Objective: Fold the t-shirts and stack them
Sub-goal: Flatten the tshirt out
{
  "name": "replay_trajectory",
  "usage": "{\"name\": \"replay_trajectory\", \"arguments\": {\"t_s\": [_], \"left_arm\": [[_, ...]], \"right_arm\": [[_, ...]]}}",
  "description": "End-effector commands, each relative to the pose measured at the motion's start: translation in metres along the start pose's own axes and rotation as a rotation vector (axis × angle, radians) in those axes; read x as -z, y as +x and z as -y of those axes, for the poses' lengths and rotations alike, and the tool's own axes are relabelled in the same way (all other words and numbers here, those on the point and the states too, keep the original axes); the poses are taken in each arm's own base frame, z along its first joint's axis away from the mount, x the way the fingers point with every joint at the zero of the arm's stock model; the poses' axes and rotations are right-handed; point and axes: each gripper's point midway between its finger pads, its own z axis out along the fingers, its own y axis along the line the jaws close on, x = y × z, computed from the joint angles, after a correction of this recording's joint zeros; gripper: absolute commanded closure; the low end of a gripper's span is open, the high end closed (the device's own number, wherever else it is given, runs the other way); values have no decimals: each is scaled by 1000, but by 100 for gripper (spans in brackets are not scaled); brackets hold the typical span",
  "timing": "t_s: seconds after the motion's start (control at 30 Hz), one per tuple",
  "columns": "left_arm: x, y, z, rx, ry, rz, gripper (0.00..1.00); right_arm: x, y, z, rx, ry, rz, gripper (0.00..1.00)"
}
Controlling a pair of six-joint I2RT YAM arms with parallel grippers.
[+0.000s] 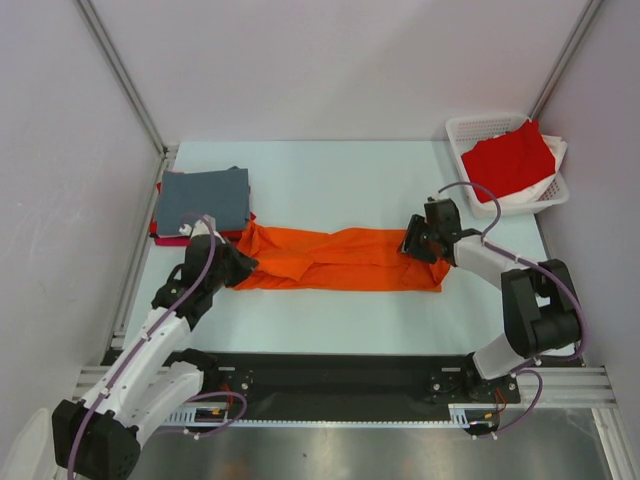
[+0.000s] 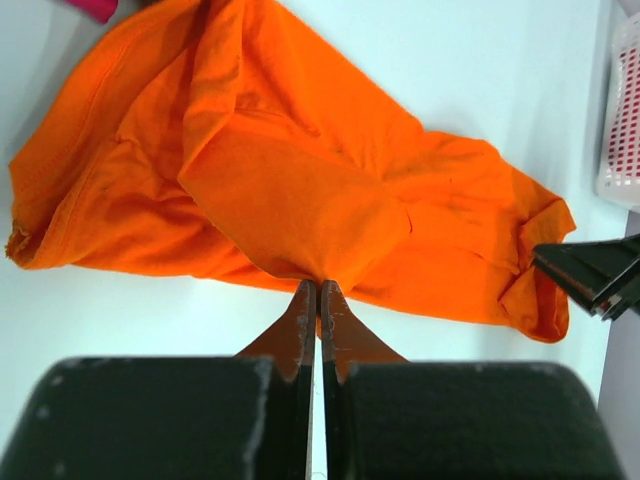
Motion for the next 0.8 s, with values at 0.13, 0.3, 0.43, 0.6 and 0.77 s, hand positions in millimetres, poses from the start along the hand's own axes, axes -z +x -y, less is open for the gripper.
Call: {"name": "replay_trajectory", "arguments": {"t_s": [0.13, 0.3, 0.43, 0.6, 0.77], "left_arm": [[6, -5, 3, -30, 6, -7, 100], [8, -4, 7, -38, 28, -18, 100], [10, -7, 7, -42, 30, -11, 100], [12, -8, 8, -50, 36, -8, 100], [10, -8, 7, -58, 30, -8, 100]], "right_arm": [[-6, -33, -12, 32, 67, 86, 50], [-14, -31, -3, 59, 141, 77, 52], [-14, -25, -2, 85, 181, 71, 52], [-15, -22, -3, 127, 240, 75, 53], [-18, -20, 0, 147, 279, 67, 60]]}}
